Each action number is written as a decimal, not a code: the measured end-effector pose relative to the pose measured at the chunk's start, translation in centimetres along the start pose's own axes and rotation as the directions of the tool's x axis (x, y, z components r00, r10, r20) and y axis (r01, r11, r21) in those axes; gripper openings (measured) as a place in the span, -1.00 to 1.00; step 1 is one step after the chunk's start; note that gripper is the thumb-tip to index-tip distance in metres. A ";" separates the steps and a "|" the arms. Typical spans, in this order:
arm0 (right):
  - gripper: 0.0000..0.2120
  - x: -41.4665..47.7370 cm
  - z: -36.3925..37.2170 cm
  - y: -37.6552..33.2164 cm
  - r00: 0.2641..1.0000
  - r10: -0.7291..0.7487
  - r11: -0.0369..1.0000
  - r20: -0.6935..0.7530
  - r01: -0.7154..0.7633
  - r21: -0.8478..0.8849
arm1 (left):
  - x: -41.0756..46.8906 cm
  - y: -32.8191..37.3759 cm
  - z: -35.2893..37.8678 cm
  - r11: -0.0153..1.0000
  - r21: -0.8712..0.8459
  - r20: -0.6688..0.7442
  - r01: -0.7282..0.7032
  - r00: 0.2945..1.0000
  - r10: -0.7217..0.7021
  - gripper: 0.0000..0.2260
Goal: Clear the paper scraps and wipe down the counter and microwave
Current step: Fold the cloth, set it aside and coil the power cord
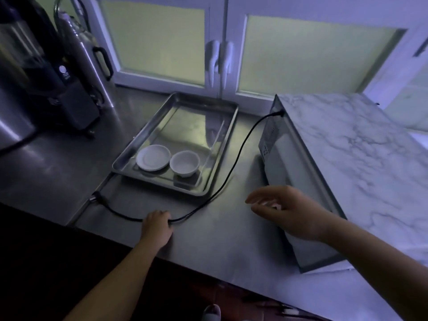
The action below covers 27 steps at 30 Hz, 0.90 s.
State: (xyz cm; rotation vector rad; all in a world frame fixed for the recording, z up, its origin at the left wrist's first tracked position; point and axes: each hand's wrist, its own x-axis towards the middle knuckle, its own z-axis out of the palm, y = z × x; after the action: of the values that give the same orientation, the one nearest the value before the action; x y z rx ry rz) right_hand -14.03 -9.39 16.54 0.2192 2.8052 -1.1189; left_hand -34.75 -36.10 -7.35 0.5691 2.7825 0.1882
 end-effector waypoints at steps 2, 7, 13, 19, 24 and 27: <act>-0.89 -0.6 -0.9 0.5 0.999 0.027 1.000 -0.037 -0.027 0.005 | -0.5 1.1 0.3 0.995 -0.052 0.024 -0.080 0.996 0.081 -0.91; -0.88 -2.3 -3.2 1.8 0.984 0.051 0.997 -0.169 -0.042 0.057 | -3.1 5.6 0.7 0.940 -0.264 0.127 -0.217 0.958 0.257 -0.95; -0.90 -4.8 -6.6 4.3 0.966 0.059 0.993 -0.251 -0.032 0.111 | -4.7 12.3 0.0 0.866 -0.456 0.069 -0.204 0.962 0.263 -0.93; -0.87 -8.7 -10.6 8.8 0.961 0.056 0.994 -0.269 -0.028 0.106 | -6.6 19.0 -0.4 0.654 -0.750 0.030 -0.094 0.984 0.176 -0.57; -0.87 -11.4 -14.3 14.2 0.953 0.034 0.999 -0.300 -0.035 0.002 | -9.0 24.6 -3.0 0.427 -0.904 0.012 0.009 1.000 0.004 -0.53; -0.82 -12.2 -16.5 17.4 0.958 0.080 0.994 -0.277 -0.096 -0.046 | -11.2 27.7 -5.9 0.329 -0.944 -0.049 -0.022 0.996 -0.075 -0.59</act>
State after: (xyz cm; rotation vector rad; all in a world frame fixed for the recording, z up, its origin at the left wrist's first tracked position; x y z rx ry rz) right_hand 0.20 13.31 18.66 0.5274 3.0258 -1.0580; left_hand -16.72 -15.72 6.22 0.1607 2.1268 1.7350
